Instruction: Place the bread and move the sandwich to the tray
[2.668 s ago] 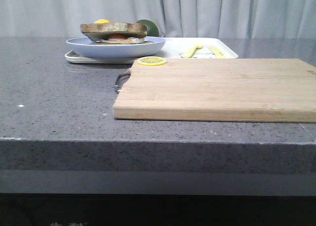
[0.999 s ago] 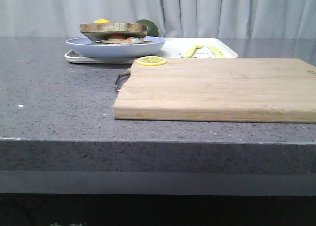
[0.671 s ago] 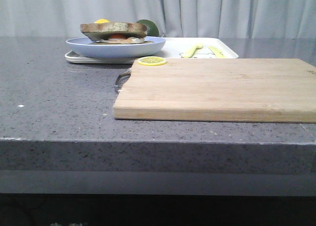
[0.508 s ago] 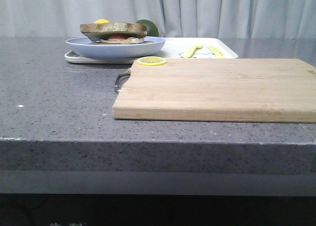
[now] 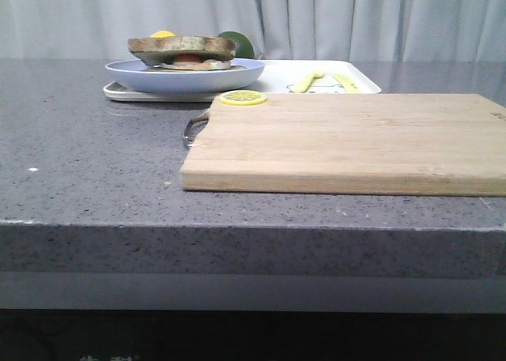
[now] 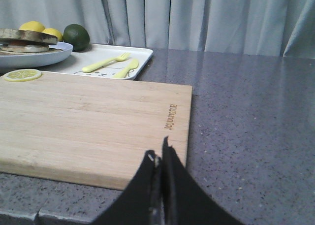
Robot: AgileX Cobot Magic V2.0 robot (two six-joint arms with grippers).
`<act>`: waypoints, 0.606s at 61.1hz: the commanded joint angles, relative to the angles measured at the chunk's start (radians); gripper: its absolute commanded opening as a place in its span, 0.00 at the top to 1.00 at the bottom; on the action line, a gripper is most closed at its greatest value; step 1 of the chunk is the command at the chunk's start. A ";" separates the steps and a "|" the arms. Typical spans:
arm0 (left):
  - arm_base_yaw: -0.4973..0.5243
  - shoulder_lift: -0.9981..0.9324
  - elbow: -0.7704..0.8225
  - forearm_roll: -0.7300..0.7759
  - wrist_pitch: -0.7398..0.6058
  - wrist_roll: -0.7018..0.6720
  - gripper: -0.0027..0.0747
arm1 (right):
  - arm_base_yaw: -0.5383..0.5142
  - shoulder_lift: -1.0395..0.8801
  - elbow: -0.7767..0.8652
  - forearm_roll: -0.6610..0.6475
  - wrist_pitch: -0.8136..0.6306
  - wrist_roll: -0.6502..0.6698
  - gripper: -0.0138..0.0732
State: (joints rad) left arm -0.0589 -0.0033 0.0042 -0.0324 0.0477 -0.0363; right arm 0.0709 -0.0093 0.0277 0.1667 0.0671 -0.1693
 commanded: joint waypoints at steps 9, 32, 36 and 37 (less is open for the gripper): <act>-0.008 -0.022 0.001 -0.002 -0.084 -0.010 0.99 | -0.007 -0.018 -0.003 0.002 -0.067 -0.003 0.92; -0.008 -0.022 0.001 -0.002 -0.084 -0.010 0.99 | -0.010 -0.018 -0.003 0.001 -0.067 -0.003 0.92; -0.008 -0.022 0.001 -0.002 -0.084 -0.010 0.99 | -0.009 -0.018 -0.003 -0.006 -0.067 -0.003 0.92; -0.008 -0.022 0.001 -0.002 -0.084 -0.010 0.99 | -0.009 -0.018 -0.003 -0.008 -0.067 -0.003 0.92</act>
State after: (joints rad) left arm -0.0589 -0.0033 0.0042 -0.0324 0.0477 -0.0363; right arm 0.0673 -0.0093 0.0277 0.1667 0.0769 -0.1693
